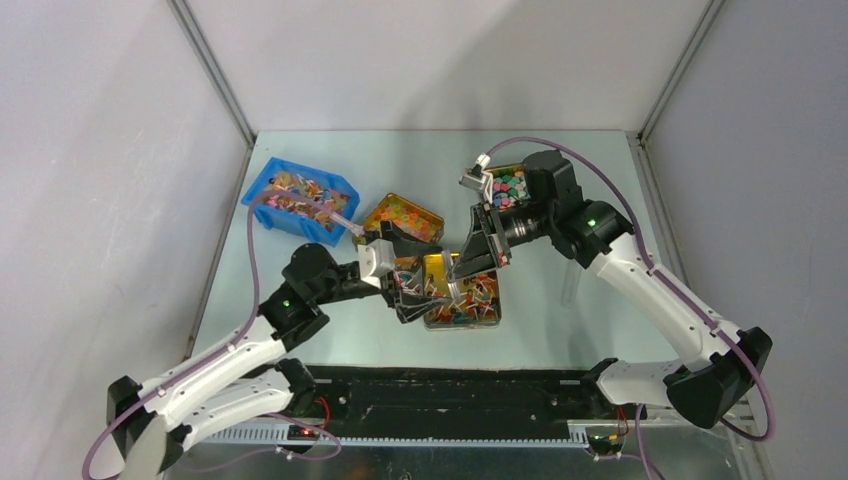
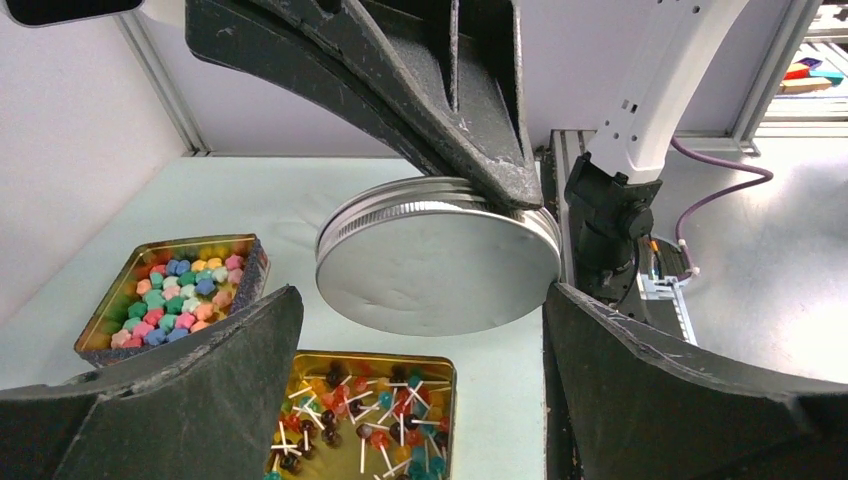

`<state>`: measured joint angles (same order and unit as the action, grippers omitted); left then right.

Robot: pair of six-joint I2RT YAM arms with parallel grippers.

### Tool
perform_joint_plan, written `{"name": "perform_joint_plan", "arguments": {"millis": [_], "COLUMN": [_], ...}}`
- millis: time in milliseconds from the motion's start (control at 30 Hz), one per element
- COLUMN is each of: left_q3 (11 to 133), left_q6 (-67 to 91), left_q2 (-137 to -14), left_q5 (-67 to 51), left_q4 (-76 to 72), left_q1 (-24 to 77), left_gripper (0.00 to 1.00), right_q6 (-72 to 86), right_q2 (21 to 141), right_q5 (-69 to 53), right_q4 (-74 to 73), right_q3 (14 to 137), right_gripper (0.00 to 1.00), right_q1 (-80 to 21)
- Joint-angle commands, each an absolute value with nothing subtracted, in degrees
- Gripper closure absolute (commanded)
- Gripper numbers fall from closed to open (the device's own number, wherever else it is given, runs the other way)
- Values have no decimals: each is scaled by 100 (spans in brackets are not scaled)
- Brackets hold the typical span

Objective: Pack the candies
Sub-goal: Pick up the bottle lid at the center of the board.

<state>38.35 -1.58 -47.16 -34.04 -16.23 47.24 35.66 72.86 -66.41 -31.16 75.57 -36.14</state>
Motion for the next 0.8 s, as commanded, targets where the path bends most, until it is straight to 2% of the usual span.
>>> {"name": "perform_joint_plan", "arguments": {"millis": [0,367,767], "left_q3": [3930,3823,3701], "left_q6": [-269,-136,-120], "left_q2": [-4739,-4539,-4130], "left_q5": [-3338,-3640,-3304], "left_q4": [-2043,-1993,-1669], "left_q1": [4833,4856,4895], "left_gripper": [0,0,0], "right_q6": [3627,3648,3783], "right_q2": [7259,7275,7277], "right_q5": [-6781,-6809,-6738], "right_q4": [-2897,-2836,-2643], "right_q3": [7573,7573,7570], "right_gripper": [100,100,100], "right_q1": [-3655,-3664,-3692]}}
